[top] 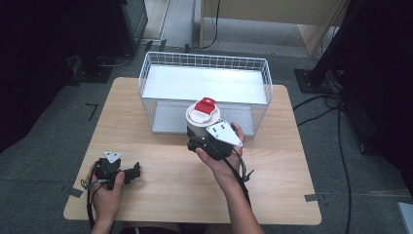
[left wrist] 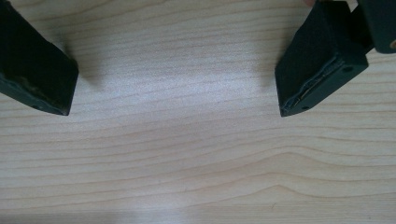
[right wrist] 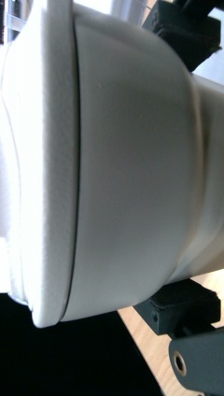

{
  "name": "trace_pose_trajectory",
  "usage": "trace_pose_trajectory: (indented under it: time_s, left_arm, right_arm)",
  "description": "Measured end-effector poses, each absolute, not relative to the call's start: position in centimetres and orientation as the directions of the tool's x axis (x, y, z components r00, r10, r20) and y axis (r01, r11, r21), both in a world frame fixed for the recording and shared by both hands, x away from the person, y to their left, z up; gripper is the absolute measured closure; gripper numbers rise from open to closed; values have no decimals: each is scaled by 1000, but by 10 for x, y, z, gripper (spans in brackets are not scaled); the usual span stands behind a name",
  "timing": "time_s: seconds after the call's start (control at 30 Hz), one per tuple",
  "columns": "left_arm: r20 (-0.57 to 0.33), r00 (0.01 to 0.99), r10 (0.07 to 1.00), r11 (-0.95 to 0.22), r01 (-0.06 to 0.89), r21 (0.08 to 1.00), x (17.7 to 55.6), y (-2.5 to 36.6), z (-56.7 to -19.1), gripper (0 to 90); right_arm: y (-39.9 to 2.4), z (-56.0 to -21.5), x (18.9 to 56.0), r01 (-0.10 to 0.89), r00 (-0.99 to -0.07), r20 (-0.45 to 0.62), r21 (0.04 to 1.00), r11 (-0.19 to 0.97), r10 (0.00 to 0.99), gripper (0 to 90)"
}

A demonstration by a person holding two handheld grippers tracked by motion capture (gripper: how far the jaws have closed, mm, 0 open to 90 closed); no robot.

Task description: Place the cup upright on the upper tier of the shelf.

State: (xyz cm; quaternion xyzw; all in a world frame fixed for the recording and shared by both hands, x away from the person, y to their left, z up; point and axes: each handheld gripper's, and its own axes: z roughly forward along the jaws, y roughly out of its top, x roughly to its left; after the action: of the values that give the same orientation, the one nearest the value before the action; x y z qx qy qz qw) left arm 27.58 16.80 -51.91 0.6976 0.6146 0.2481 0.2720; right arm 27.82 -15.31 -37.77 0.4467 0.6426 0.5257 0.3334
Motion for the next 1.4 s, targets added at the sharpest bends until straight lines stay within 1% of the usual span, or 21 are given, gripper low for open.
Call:
trace_pose_trajectory:
  time_s: [0.03,0.27,0.4,0.43,0.67,0.87,1.13,1.17,1.4]
  left_arm:
    - [12,122,993,-96,722,685,276,168,-519,0]
    - [11,122,993,-96,722,685,276,168,-519,0]
    - [12,121,993,-97,722,685,276,168,-519,0]
    - [12,121,993,-96,722,685,276,168,-519,0]
    - [12,122,993,-97,722,685,276,168,-519,0]
    - [12,122,993,-96,722,685,276,168,-519,0]
    - [12,122,992,-97,723,684,276,168,-519,0]
    - [12,122,992,-97,723,684,276,168,-519,0]
    - [12,122,993,-96,722,685,276,168,-519,0]
  right_arm:
    - [-154,-370,280,209,-379,40,977,43,925,117]
    - [-156,-350,287,163,-373,31,986,32,927,117]
    - [-157,-335,292,119,-362,23,993,21,932,117]
    - [-158,-330,295,94,-355,17,995,18,935,117]
    - [-161,-313,310,28,-318,8,1000,1,948,117]
    - [-161,-305,325,-5,-303,4,1000,-6,953,117]
    - [-158,-302,347,-15,-288,-4,1000,0,958,117]
    - [-158,-303,355,-14,-283,-5,1000,1,959,117]
    - [-154,-302,377,-5,-265,-5,1000,4,964,117]
